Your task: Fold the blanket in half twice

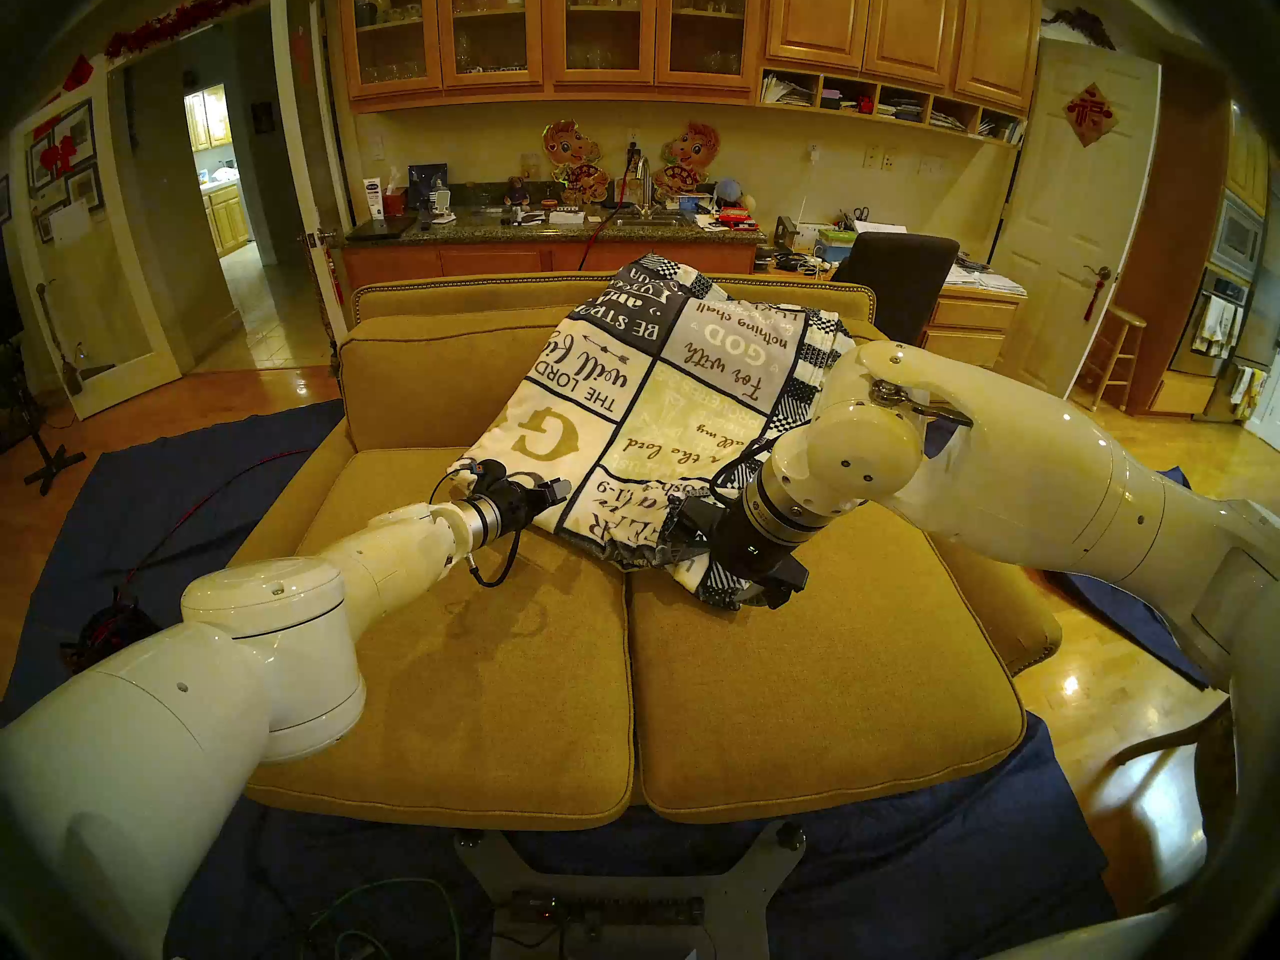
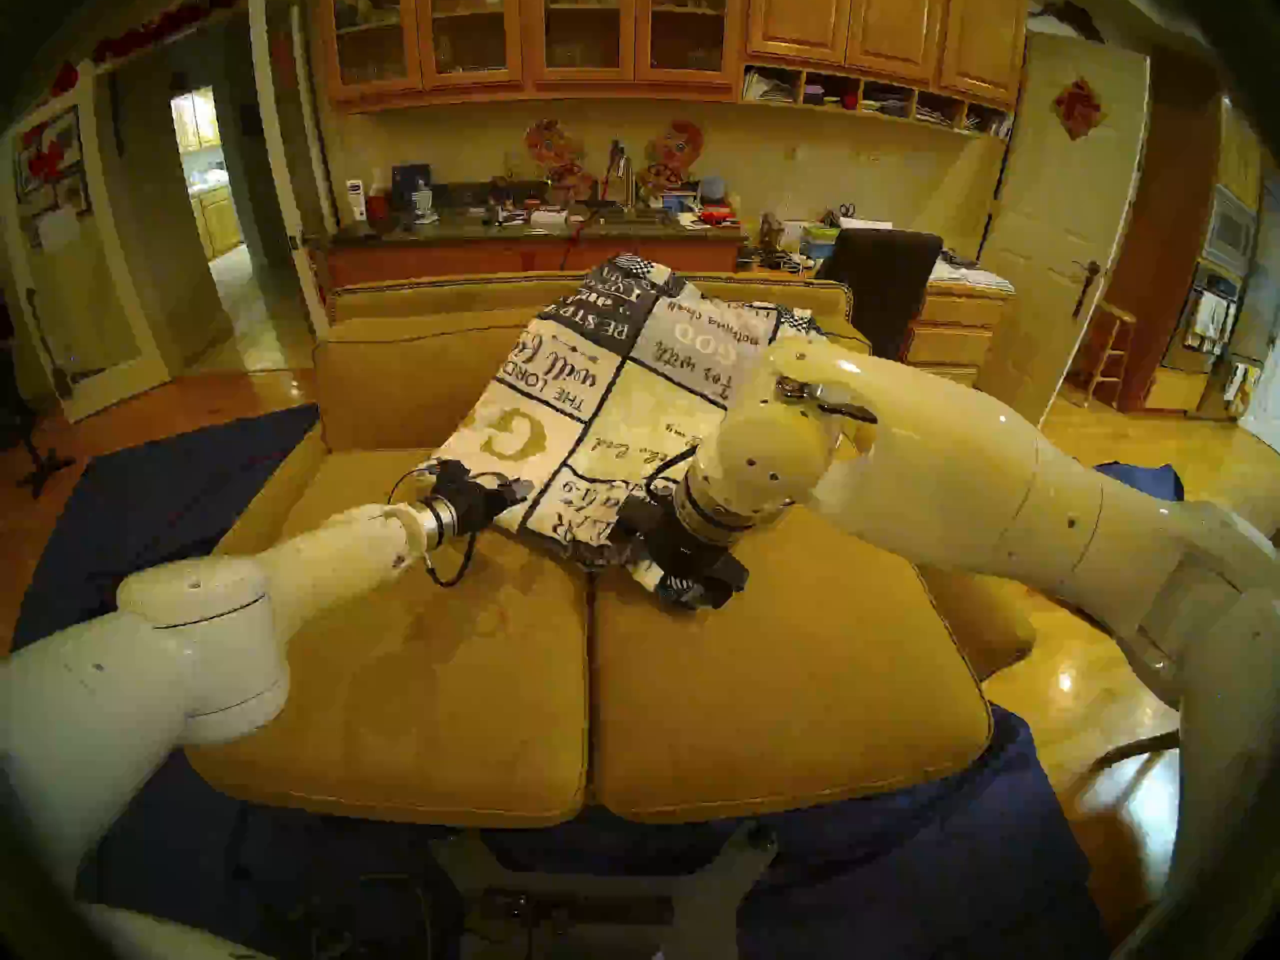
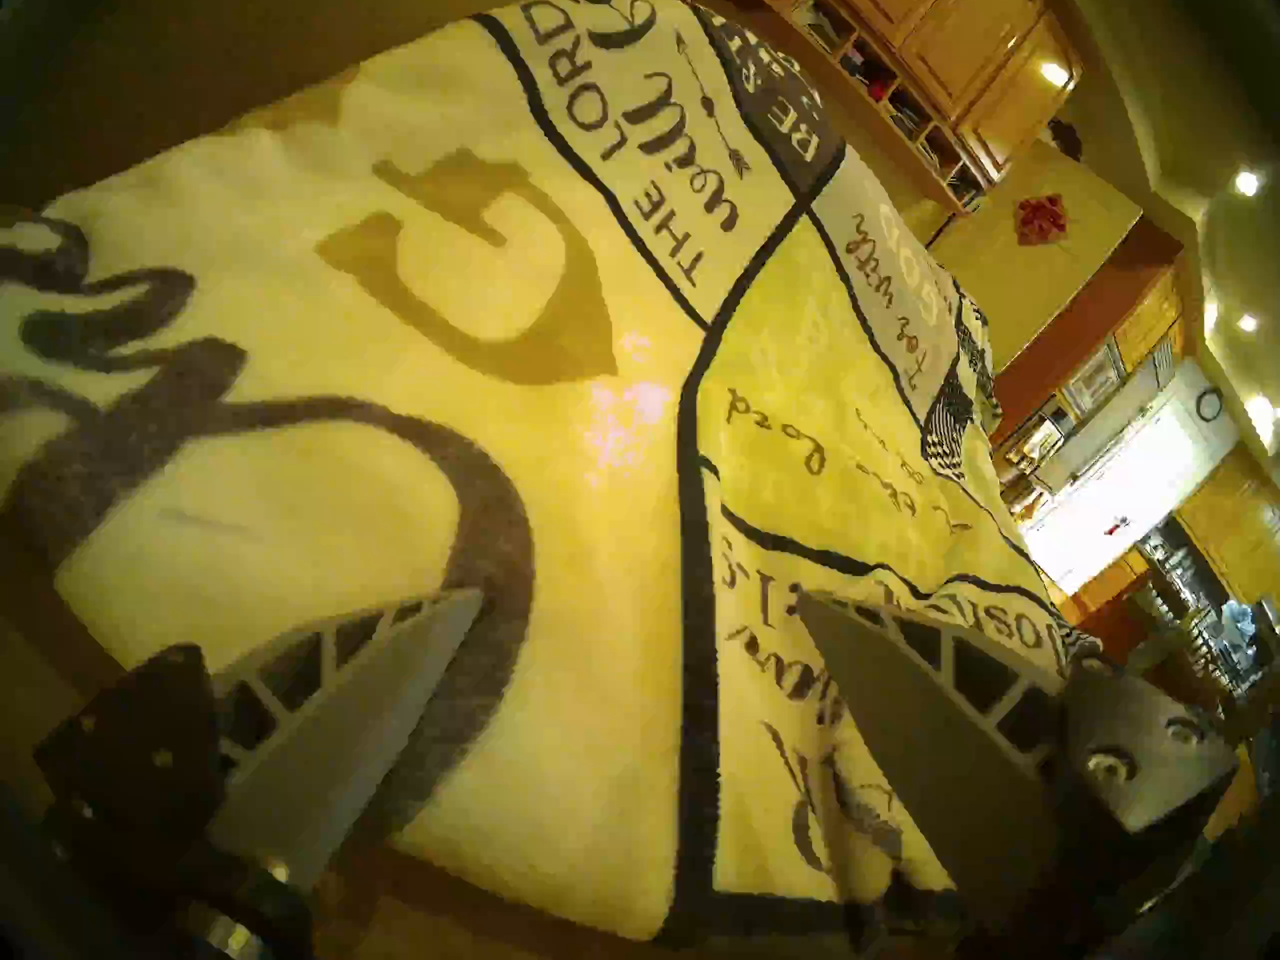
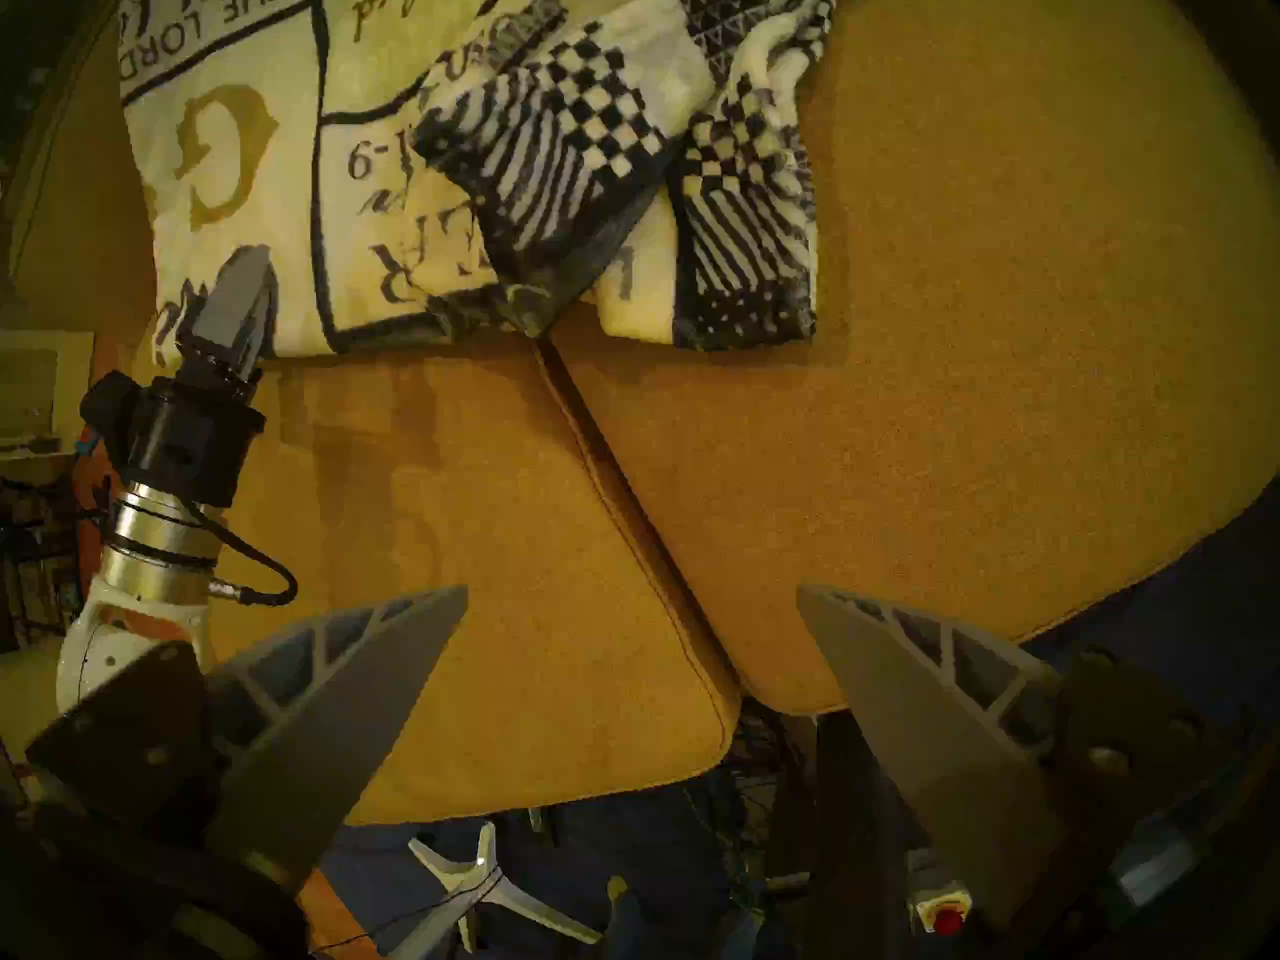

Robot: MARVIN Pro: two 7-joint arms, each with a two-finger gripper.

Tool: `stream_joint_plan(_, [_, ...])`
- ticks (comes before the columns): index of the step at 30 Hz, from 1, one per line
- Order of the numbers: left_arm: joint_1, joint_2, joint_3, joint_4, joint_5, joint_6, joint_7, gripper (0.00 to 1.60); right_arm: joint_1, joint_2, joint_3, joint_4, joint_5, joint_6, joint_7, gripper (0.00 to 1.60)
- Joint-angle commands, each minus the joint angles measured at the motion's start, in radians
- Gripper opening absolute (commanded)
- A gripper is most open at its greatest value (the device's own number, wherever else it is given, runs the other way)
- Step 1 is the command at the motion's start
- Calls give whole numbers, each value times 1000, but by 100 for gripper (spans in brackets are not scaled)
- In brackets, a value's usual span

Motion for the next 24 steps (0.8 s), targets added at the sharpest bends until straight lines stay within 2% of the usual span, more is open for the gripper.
stream_joint_plan(1, [2,-12,-10,0,-9,-10,-15,160,16,-3,11,3,-1,3,0,160])
stream_joint_plan(18, [21,-23,-27,0,-13,-25,-54,160,16,-11,10,17,8,20,3,160])
stream_joint_plan(20, [15,-23,-3,3,13,-32,-56,160,16,-11,10,19,10,22,3,160])
stream_joint_plan(24, [12,-21,-1,5,16,-37,-66,160,16,-12,10,22,13,25,3,160])
